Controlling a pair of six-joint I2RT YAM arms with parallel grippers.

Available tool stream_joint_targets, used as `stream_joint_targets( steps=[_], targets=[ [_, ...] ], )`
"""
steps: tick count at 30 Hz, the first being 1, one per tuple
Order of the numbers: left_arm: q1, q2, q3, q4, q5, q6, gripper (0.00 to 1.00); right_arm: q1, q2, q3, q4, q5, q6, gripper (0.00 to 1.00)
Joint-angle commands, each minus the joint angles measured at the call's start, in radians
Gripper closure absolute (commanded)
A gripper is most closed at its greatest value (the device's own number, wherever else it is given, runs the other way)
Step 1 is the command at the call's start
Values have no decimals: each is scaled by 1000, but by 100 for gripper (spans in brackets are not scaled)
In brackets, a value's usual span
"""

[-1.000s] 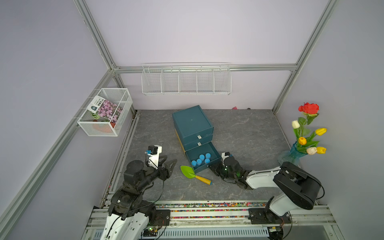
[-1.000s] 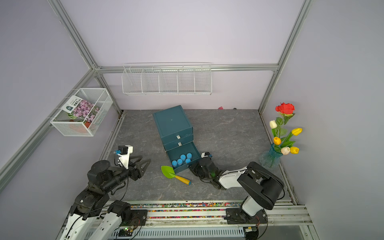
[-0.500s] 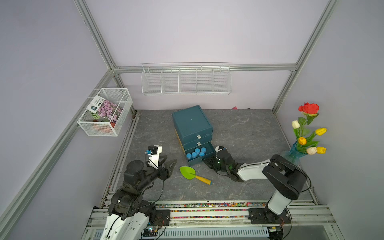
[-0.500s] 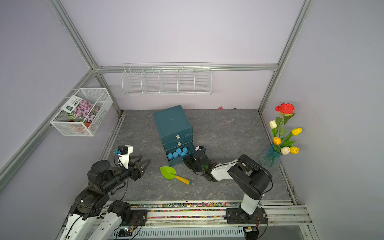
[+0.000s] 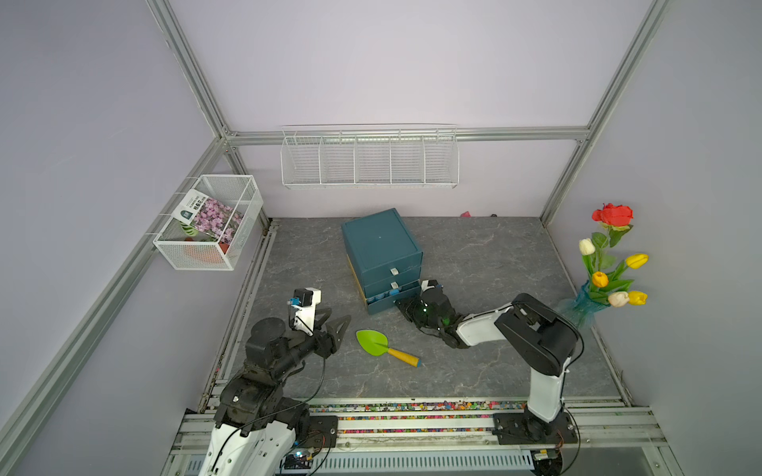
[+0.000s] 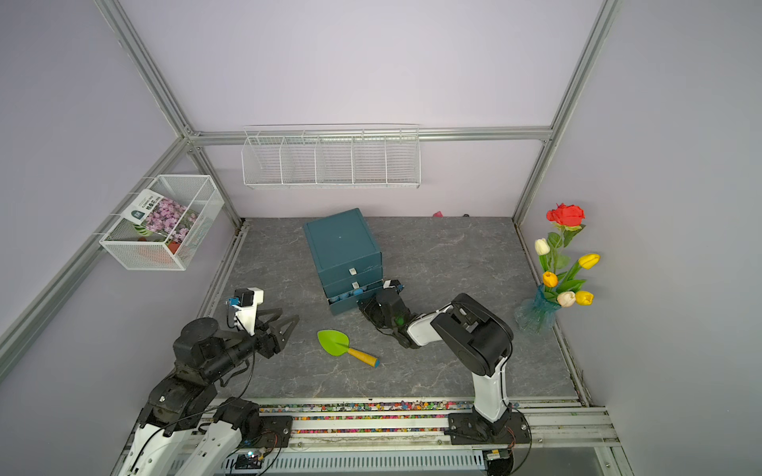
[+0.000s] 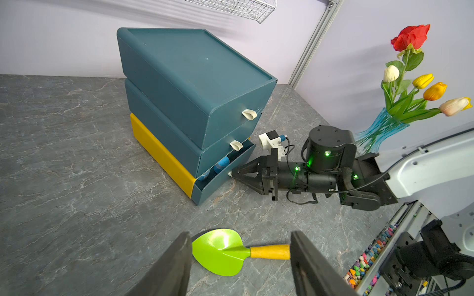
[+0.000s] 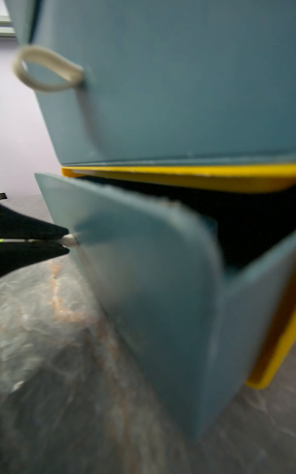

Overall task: Put the paint cans in the drawer according to color
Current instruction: Close the drawer of the storage box, then reset both arms

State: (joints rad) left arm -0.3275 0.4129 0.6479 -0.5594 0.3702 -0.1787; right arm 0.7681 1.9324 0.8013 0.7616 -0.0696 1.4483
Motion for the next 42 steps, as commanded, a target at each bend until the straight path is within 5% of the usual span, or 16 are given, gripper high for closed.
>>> stream_joint_targets(
  steps=[1, 11, 16, 24, 26, 28, 36, 40, 42],
  targets=[
    [-1, 1, -1, -8, -7, 1, 36, -3, 19, 56, 51, 19, 18, 100],
    [-1, 3, -1, -9, -7, 0, 36, -4, 47, 81, 28, 41, 62, 100],
    [-2, 3, 0, -8, -9, 0, 35, -4, -27, 52, -71, 46, 66, 55],
    [-2, 3, 4, -11, -27, -9, 34, -48, -343, -28, -449, 64, -27, 36],
    [-2, -3, 7, -13, -43, -17, 34, -83, -458, -10, -646, 67, -125, 31],
    [-1, -2, 14, -17, -66, -25, 33, -109, -567, 31, -848, 125, -222, 2],
    [-3, 53, 51, 36, -243, -189, 33, -405, -790, 157, -1268, 153, -649, 1],
    [-3, 142, 76, 49, -469, -240, 37, -428, -786, 232, -1367, 405, -800, 1],
    [-3, 191, 77, 54, -632, -272, 37, -472, -803, 173, -1240, 361, -893, 1]
  ],
)
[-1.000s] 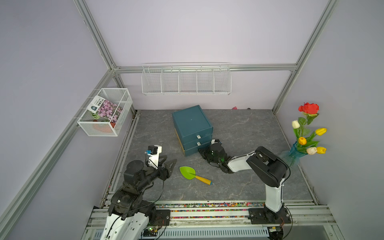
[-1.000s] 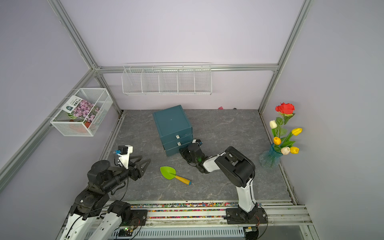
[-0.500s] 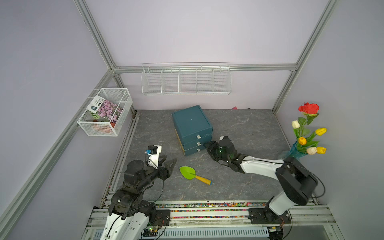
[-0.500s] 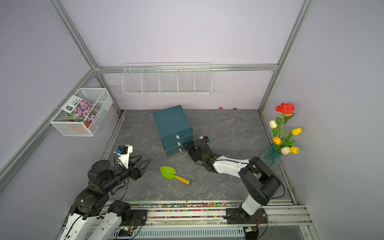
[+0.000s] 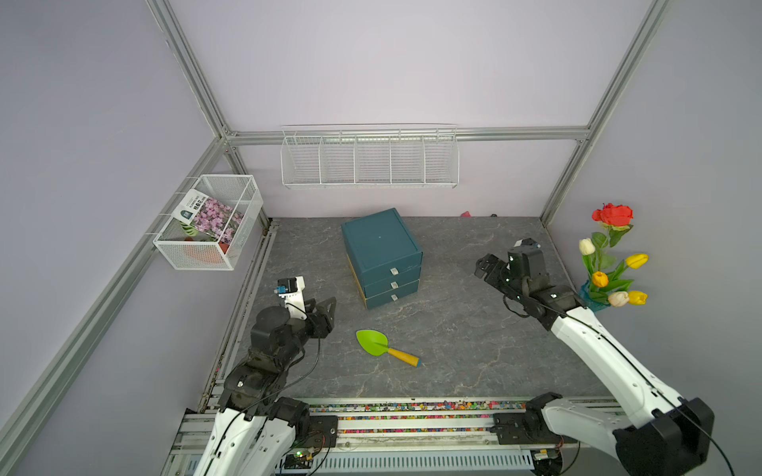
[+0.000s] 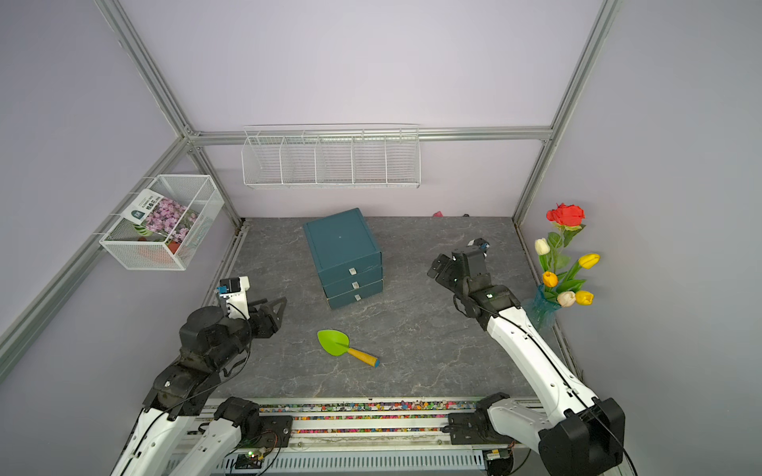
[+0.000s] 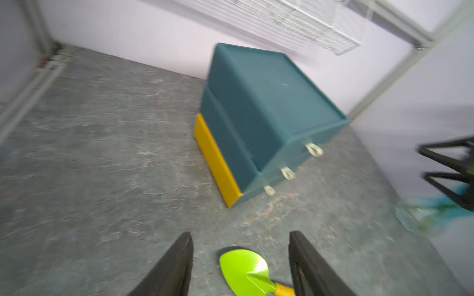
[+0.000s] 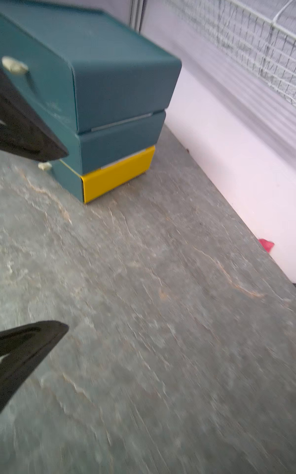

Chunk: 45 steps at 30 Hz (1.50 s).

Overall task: Put the paint cans in the drawer according to color
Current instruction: Reset both arms

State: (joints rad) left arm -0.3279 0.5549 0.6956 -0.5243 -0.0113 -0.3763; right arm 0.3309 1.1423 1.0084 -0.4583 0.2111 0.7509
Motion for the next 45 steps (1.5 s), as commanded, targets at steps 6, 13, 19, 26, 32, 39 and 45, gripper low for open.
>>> stream_joint_targets(
  steps=[6, 13, 19, 26, 32, 39, 45],
  targets=[
    [-4, 78, -121, 272, -583, -38, 0, -134, -64, -337, 446, 205, -262, 1],
    [-2, 248, -238, 500, -787, 101, 0, -144, 41, -498, 731, 343, -425, 1],
    [100, 314, -380, 779, -532, 167, 0, -163, 56, -468, 632, 343, -487, 1],
    [160, 582, -464, 1232, -390, 313, 0, -202, 102, -635, 972, 244, -615, 1],
    [204, 740, -439, 1428, -315, 346, 0, -245, 169, -664, 1171, 131, -655, 1],
    [252, 879, -479, 1637, -257, 334, 0, -288, 324, -699, 1389, 57, -646, 1],
    [253, 959, -477, 1717, -263, 346, 0, -288, 366, -660, 1349, 47, -651, 1]
  ],
)
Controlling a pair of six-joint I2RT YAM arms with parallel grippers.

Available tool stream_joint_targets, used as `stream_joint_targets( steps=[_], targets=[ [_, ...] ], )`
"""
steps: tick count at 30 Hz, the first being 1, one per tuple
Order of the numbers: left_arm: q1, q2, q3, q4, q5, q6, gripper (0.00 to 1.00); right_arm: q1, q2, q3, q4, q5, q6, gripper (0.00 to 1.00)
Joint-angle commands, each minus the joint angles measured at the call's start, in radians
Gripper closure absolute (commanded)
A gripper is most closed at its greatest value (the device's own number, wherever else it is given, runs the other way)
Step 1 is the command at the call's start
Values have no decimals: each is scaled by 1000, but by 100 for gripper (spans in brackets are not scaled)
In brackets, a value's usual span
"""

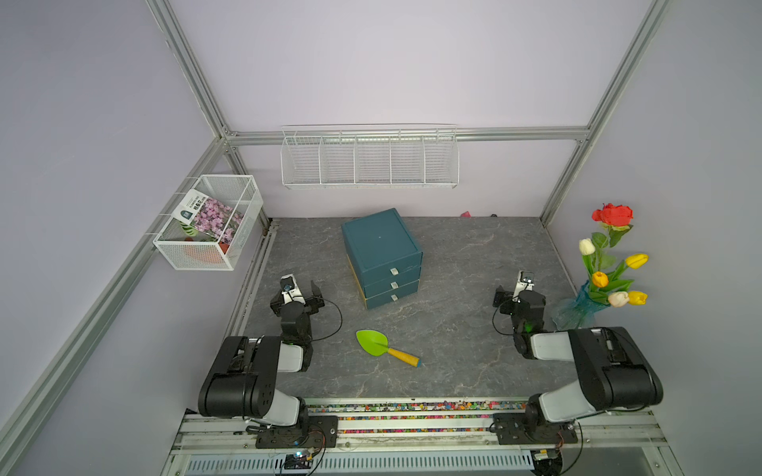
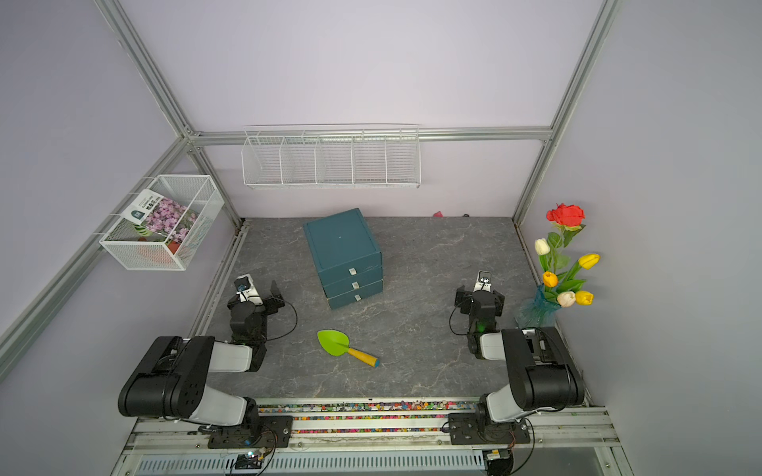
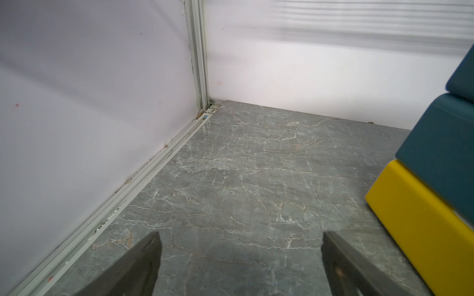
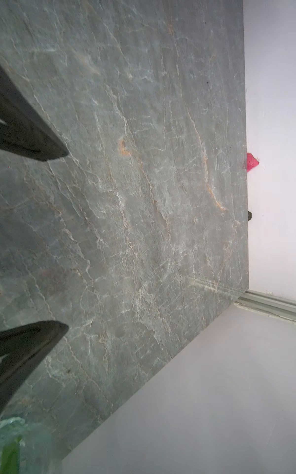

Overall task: Put the paint cans in the drawer according to color
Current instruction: Reset both arms

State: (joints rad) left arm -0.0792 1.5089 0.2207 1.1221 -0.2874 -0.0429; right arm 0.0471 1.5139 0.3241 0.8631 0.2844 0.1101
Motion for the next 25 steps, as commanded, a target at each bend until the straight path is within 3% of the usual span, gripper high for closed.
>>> stream_joint_targets(
  steps=[1, 6, 25],
  targets=[
    [4, -5, 11, 34, 11, 5, 0, -5, 0, 26, 36, -23, -8, 1],
    [92, -11, 107, -171, 106, -75, 0, -3, -3, 52, -21, -3, -6, 1],
    [62, -1, 136, -210, 71, -46, 0, 11, 0, 67, -42, 1, -31, 1]
  ],
)
